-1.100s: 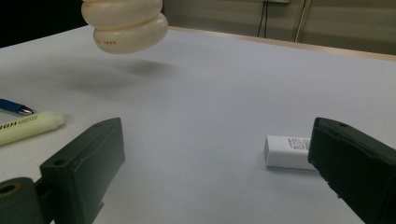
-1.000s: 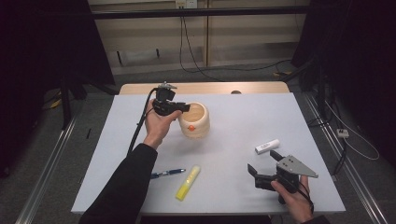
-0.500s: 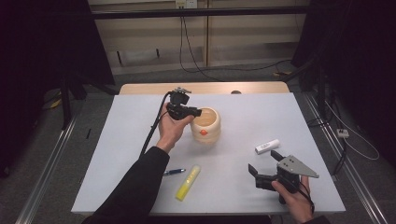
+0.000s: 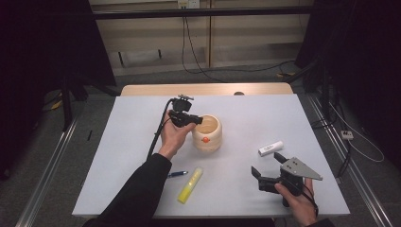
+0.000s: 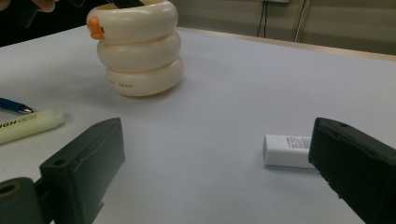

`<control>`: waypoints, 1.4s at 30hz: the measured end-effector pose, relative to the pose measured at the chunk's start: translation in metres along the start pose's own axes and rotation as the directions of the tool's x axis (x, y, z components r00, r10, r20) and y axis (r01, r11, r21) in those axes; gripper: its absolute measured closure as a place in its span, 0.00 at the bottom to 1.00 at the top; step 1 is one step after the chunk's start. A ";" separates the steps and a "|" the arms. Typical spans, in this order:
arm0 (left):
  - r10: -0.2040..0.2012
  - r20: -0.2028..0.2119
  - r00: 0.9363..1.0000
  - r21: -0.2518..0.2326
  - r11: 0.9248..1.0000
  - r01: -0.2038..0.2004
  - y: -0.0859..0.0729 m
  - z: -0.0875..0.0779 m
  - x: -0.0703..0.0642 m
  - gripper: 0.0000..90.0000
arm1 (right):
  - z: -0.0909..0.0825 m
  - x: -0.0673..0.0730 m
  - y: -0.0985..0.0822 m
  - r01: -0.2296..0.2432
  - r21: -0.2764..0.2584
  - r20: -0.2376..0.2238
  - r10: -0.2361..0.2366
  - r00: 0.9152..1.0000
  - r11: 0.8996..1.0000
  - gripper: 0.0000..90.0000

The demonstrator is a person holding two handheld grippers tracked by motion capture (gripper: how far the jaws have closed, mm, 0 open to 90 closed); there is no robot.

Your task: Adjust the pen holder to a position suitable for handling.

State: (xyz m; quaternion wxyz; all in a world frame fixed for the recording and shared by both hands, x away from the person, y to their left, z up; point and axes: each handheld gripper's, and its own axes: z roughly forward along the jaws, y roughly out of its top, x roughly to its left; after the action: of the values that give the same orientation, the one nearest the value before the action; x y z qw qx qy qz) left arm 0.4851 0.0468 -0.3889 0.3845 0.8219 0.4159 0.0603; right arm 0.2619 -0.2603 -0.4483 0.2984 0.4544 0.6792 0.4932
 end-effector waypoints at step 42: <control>0.076 0.071 0.995 -0.136 0.989 -0.066 -0.017 -0.034 0.010 0.16 | -0.002 0.000 -0.001 -0.004 0.003 0.005 0.004 1.000 1.000 0.04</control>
State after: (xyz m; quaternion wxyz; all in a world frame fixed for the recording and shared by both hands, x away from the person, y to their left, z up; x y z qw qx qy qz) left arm 0.4663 0.0799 -0.3790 0.4517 0.8103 0.3666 0.0703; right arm 0.2604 -0.2609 -0.4483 0.2984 0.4574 0.6783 0.4916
